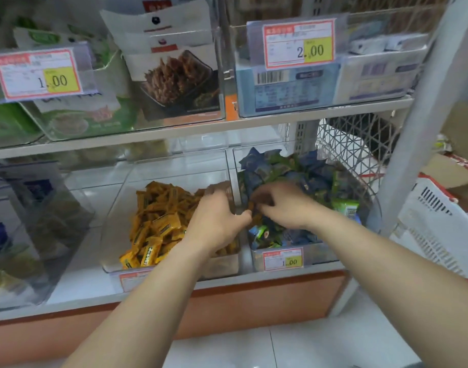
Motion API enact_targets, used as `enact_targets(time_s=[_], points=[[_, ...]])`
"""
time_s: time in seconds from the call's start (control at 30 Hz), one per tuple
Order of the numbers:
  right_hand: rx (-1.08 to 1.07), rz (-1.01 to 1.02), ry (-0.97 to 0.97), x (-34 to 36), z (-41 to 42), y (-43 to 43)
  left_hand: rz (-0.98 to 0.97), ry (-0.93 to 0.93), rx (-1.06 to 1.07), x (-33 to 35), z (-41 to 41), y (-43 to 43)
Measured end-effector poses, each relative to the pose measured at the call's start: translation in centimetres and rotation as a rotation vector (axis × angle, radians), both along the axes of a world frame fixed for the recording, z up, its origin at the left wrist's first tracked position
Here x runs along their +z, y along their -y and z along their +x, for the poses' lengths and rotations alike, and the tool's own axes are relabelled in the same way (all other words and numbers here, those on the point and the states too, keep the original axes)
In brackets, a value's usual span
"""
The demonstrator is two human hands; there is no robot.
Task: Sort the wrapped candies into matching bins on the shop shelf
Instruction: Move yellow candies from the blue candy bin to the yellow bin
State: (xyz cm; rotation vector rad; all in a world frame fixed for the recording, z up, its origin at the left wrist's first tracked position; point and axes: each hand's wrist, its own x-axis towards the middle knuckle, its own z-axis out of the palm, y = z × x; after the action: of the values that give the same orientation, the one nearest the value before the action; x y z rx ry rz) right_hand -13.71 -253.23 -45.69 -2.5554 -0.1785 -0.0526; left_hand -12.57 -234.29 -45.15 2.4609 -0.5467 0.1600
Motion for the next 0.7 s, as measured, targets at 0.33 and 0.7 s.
enact_targets(time_s=[0.33,0.7], points=[[0.09,-0.092,-0.265,-1.3,3.2,-0.6,-0.05,-0.063,-0.075,-1.2,0.6,-1.3],[0.02,-0.139,-0.299,-1.7,3.2,-1.0,-0.11,-0.103,-0.093,-0.8,0.6,-1.7]])
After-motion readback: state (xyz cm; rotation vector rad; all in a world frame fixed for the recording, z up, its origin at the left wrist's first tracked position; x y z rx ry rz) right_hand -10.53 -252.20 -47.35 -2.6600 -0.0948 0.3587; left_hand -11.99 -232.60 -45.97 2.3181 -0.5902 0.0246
